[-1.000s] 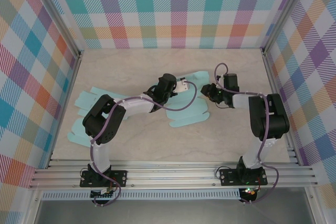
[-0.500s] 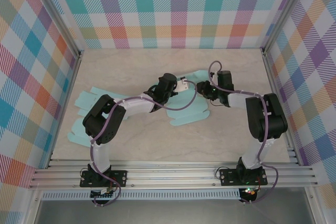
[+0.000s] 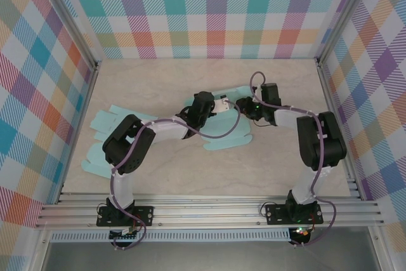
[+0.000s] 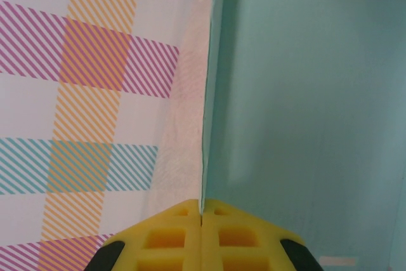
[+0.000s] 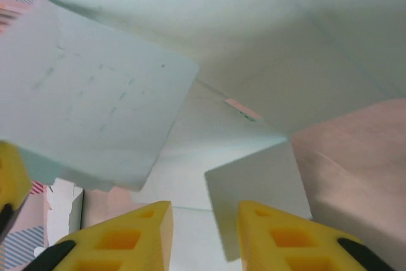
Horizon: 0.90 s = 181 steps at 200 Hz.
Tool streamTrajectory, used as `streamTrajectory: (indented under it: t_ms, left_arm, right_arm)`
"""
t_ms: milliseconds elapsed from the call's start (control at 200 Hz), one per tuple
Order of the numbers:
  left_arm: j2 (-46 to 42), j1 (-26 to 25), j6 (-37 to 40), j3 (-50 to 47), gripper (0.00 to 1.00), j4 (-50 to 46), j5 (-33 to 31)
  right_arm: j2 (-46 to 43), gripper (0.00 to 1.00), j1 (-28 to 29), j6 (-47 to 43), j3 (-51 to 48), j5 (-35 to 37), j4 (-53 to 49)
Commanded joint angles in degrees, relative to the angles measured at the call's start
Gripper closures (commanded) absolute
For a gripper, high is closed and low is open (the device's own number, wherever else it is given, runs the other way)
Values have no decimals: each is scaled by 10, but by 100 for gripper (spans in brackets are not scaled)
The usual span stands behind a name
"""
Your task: Fold the paper box
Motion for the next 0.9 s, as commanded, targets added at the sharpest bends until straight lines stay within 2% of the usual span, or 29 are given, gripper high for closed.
streamTrajectory:
  t_ms: [0, 225, 380, 535, 900]
  left_arm:
    - [7, -8, 51, -27, 100, 106, -4]
    - [46, -13, 130, -52, 100, 252, -10]
    - [76, -20, 176, -58, 100, 320, -12]
    - [94, -27, 213, -69, 100, 368, -3]
    - [152, -28, 283, -66, 100, 459, -1]
  right_arm:
    - [-62, 63, -36, -52, -26, -40, -45]
    - [-136, 58, -113, -87, -54, -68, -92]
    - [-134, 58, -169, -77, -41, -66, -98]
    - [-75, 62, -198, -73, 9, -64, -100]
    - [94, 66, -185, -77, 126, -98, -66]
